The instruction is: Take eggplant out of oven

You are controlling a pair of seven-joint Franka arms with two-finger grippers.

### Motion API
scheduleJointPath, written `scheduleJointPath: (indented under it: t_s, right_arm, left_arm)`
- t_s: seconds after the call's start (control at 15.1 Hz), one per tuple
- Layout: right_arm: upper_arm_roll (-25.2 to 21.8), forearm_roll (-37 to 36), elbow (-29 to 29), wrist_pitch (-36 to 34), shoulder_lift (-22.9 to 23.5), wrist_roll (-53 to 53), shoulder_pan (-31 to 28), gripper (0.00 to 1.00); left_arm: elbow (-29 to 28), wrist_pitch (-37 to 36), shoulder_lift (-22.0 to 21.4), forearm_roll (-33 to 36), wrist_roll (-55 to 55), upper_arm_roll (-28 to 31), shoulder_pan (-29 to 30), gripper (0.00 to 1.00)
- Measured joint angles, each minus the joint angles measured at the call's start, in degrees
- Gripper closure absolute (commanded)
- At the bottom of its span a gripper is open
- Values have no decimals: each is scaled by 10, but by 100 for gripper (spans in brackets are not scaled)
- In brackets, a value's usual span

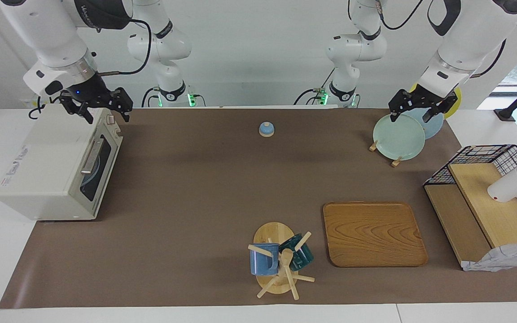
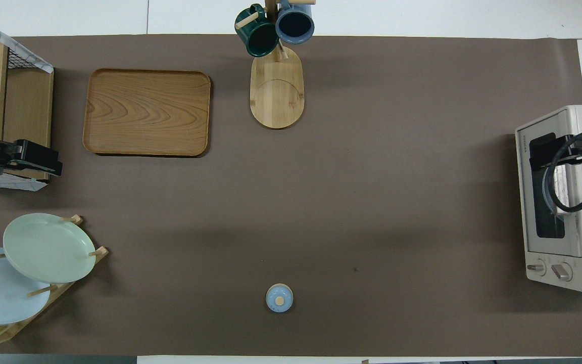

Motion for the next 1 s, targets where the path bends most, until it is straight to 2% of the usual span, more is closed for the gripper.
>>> scheduleJointPath:
  t_s: [0.53, 0.6, 0.66, 0.73, 0.8, 1.0]
  right_arm:
    - [0, 0, 0, 0, 0, -1, 0, 0]
    - [0, 0, 0, 0, 0, -10, 1, 5]
    - [1, 0, 0, 0, 0, -26, 1, 38]
    - [1, 0, -1, 0, 0, -41, 2, 79]
    - [3, 0, -2, 0, 0, -49, 2, 100]
    - [6, 1, -22, 11, -4, -54, 2, 100]
  left_arm:
    - [0, 0, 0, 0, 0, 0, 0, 0]
    - [0, 0, 0, 0, 0, 0, 0, 0]
    - [0, 0, 0, 0, 0, 0, 0, 0]
    - [0, 0, 0, 0, 0, 0, 0, 0]
    - [0, 0, 0, 0, 0, 0, 0, 0]
    - [0, 0, 0, 0, 0, 0, 0, 0]
